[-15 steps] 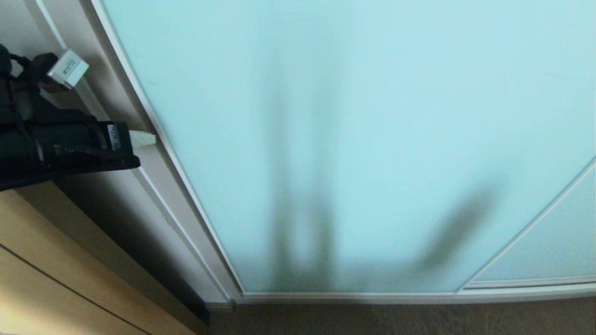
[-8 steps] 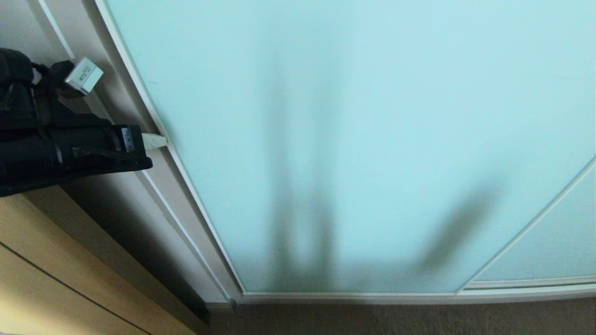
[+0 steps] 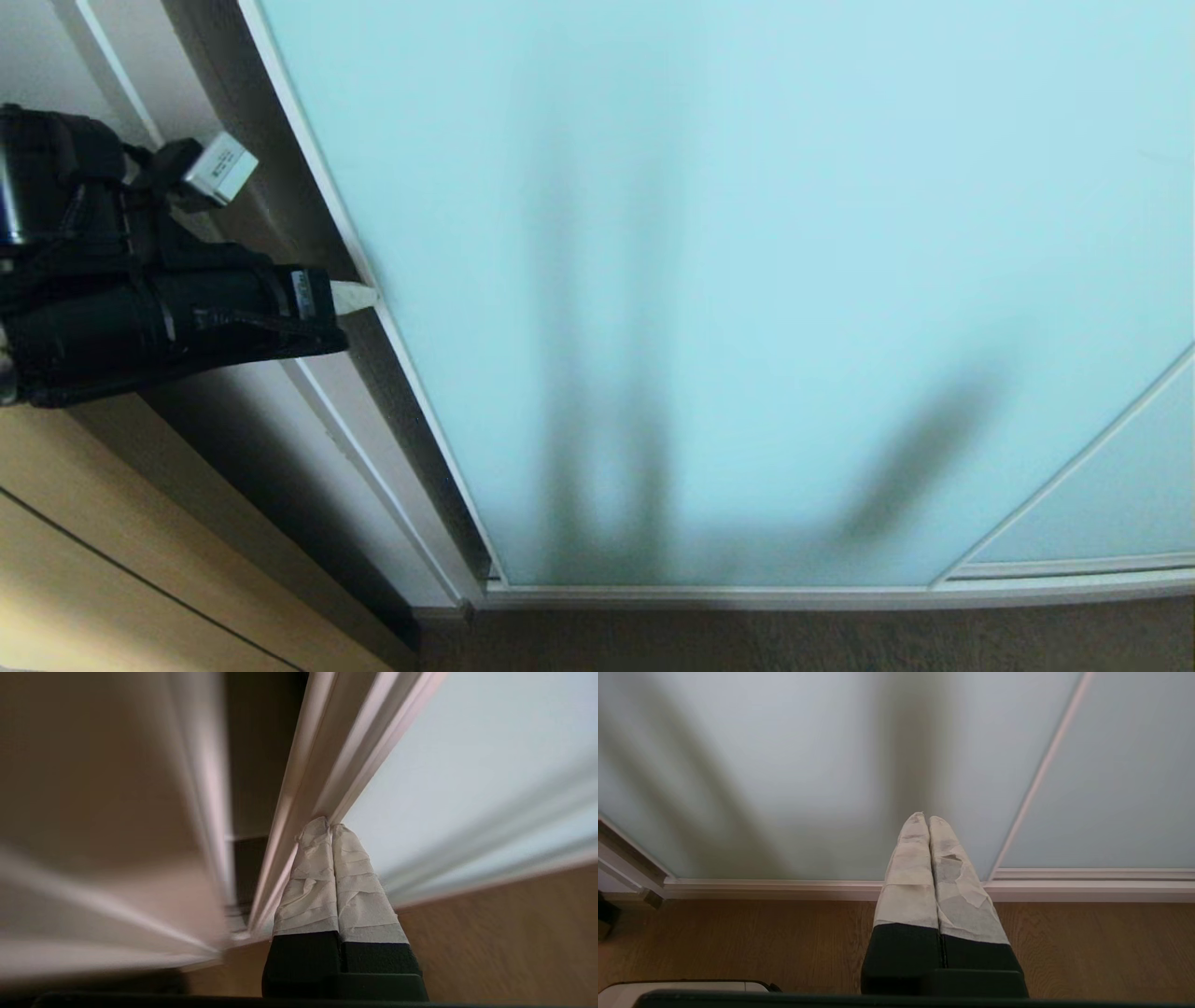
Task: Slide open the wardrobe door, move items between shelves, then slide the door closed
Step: Open the door
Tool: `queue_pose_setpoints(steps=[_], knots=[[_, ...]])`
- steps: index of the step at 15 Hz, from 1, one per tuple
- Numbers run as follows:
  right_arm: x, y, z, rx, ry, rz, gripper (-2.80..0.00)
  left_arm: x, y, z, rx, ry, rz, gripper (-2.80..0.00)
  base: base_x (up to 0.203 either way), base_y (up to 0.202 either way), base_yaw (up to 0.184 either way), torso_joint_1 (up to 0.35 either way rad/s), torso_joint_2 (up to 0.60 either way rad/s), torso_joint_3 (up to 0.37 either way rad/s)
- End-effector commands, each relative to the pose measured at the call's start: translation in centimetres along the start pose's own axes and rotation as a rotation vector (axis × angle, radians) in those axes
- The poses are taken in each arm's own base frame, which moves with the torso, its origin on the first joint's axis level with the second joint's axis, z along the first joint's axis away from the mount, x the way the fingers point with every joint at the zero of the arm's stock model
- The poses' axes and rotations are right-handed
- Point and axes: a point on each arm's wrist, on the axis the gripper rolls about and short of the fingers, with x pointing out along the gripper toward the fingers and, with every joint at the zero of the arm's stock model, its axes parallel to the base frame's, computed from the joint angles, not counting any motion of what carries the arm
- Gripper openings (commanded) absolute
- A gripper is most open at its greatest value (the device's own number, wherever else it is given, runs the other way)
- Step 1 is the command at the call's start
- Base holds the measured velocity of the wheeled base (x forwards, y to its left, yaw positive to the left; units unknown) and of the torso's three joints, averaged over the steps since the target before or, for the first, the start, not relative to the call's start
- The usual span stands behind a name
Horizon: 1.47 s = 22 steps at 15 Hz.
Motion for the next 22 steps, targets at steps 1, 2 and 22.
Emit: queue_pose_setpoints(steps=[1, 2, 22], knots=[[0.0, 0.0, 0.0, 0.000, 0.001, 0.000, -2.80, -0.2, -0.8, 0.0, -0.002, 0.001, -0.033, -2.80, 0.000, 0.000, 0.000, 0.000, 0.00, 0.000], [0.0, 0.0, 0.0, 0.000, 0.001, 0.000, -2.80, -0.3, -1.5, 0.0, -0.008, -0.001, -0.057, -2.80, 0.000, 0.000, 0.000, 0.000, 0.00, 0.000], [0.0, 0.0, 0.0, 0.000, 0.001, 0.000, -2.80, 0.1, -5.4, 0.0, -0.076, -0.053, -0.259, -2.80, 0.000, 0.000, 0.000, 0.000, 0.00, 0.000]])
